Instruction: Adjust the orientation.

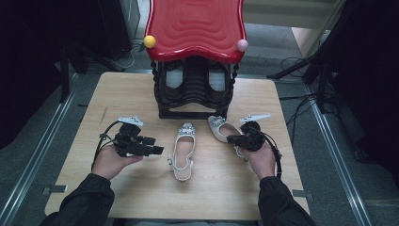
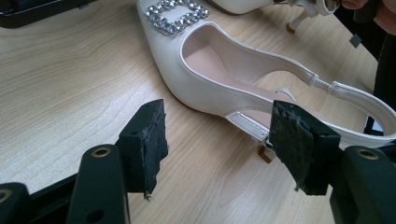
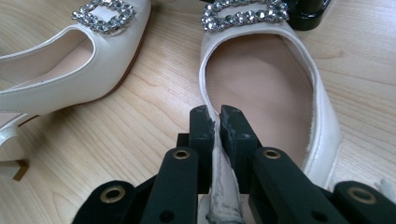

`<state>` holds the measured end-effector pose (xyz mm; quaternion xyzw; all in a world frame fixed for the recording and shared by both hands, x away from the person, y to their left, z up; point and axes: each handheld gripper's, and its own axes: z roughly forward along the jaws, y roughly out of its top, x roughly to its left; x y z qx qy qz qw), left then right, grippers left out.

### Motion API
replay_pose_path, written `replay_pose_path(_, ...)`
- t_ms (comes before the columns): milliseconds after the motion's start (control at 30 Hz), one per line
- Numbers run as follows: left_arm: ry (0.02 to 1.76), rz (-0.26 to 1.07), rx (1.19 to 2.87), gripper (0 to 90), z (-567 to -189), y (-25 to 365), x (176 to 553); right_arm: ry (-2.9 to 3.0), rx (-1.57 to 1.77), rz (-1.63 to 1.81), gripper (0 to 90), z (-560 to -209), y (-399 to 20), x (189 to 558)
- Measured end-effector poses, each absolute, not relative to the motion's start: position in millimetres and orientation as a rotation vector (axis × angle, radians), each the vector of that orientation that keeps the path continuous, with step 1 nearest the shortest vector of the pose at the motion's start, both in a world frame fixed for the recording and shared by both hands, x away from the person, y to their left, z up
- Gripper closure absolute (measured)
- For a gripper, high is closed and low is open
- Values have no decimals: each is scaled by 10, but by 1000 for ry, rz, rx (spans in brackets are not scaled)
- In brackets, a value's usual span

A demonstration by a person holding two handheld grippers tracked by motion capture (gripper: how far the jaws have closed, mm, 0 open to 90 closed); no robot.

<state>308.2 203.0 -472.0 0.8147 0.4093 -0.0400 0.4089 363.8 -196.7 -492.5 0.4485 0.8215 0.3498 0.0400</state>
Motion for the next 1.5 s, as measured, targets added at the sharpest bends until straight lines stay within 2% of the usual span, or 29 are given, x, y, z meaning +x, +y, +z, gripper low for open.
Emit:
replay_pose_path(767,1028,-105,2046,364,-4720,2034,3086,2505,1338,1118,883,-4621,-1827,3447)
replay_pose_path(1500,1009,-107,2057,364,-4727,2005,3083,2628,1315,1053,883,-4774,-1392,3340)
